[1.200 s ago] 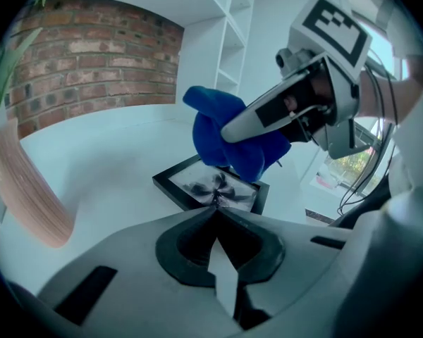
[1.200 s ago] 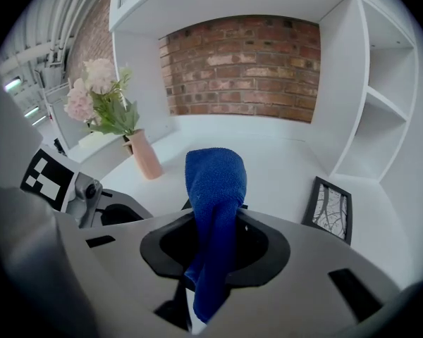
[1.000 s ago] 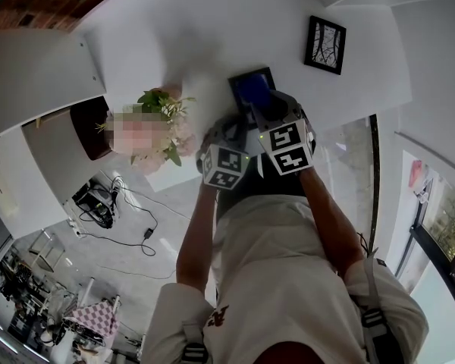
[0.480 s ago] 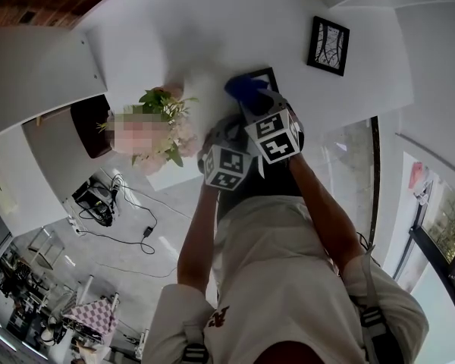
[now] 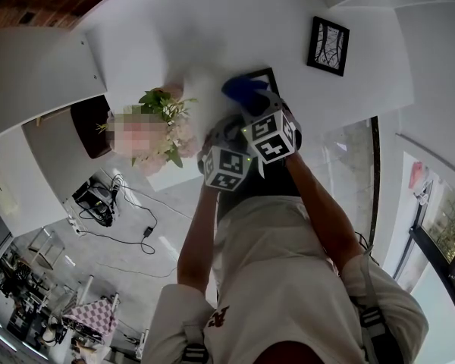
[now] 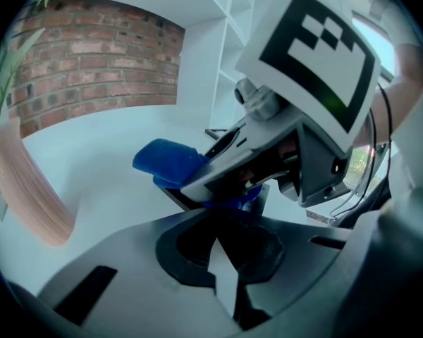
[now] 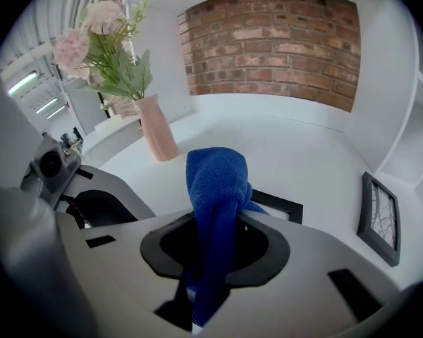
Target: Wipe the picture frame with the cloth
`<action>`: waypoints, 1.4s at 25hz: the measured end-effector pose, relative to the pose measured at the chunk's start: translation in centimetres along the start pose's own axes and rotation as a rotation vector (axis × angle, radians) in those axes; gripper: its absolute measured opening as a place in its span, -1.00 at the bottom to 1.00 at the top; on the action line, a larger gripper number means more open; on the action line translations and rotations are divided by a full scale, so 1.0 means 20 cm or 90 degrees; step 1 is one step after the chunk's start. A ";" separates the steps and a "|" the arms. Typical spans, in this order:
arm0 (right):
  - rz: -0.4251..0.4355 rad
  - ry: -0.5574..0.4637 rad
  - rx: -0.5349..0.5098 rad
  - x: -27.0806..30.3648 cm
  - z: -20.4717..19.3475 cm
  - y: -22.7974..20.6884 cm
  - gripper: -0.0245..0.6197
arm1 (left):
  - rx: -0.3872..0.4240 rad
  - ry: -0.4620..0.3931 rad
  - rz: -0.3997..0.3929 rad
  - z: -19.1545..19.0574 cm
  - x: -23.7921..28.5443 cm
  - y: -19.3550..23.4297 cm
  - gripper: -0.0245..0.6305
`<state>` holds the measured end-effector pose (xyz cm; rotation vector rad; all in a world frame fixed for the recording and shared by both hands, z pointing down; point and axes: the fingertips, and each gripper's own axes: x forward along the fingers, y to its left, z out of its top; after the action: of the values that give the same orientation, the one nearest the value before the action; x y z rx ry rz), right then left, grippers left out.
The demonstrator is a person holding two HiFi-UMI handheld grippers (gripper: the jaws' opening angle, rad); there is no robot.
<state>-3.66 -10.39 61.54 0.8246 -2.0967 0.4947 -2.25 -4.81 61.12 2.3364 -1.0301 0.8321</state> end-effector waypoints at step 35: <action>-0.075 0.037 0.025 -0.06 -0.07 -0.27 -0.64 | -0.018 -0.007 0.006 0.00 0.00 0.01 -0.93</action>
<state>1.38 -12.96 61.72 0.9388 -1.9776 0.4919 -2.38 -4.87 61.18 2.3168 -1.0507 0.8030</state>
